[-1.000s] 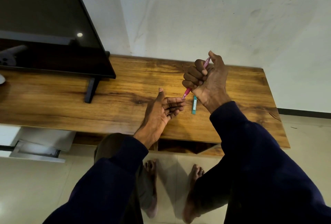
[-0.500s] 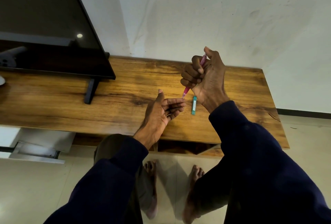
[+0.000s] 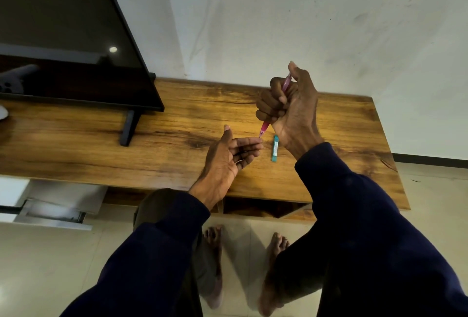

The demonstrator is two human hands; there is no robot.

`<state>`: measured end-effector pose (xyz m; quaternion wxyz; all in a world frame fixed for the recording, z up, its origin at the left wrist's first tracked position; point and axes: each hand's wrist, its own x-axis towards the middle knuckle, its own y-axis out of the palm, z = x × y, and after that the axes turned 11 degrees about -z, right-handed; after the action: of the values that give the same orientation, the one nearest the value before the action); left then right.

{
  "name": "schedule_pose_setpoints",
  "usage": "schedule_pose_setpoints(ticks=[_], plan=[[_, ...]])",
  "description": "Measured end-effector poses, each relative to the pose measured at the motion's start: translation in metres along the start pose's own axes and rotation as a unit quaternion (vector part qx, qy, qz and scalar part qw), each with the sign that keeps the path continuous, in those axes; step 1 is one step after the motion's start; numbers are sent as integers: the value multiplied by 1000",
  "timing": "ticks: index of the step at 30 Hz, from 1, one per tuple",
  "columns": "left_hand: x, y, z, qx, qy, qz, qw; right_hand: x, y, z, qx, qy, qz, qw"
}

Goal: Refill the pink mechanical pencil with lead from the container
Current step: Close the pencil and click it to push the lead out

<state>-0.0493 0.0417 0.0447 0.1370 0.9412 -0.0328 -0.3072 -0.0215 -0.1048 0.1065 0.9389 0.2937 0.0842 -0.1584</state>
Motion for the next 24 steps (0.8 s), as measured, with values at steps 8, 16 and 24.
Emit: schedule_pose_setpoints(ticks=[8, 16, 24], plan=[[0, 1, 0, -6, -1, 3, 1000, 2, -5, 1, 27, 8, -15, 999], [-1, 0, 1, -10, 2, 13, 1000, 3, -8, 1, 35, 2, -19, 999], [0, 2, 0, -25, -14, 10, 1000, 5, -10, 1, 55, 18, -31, 998]])
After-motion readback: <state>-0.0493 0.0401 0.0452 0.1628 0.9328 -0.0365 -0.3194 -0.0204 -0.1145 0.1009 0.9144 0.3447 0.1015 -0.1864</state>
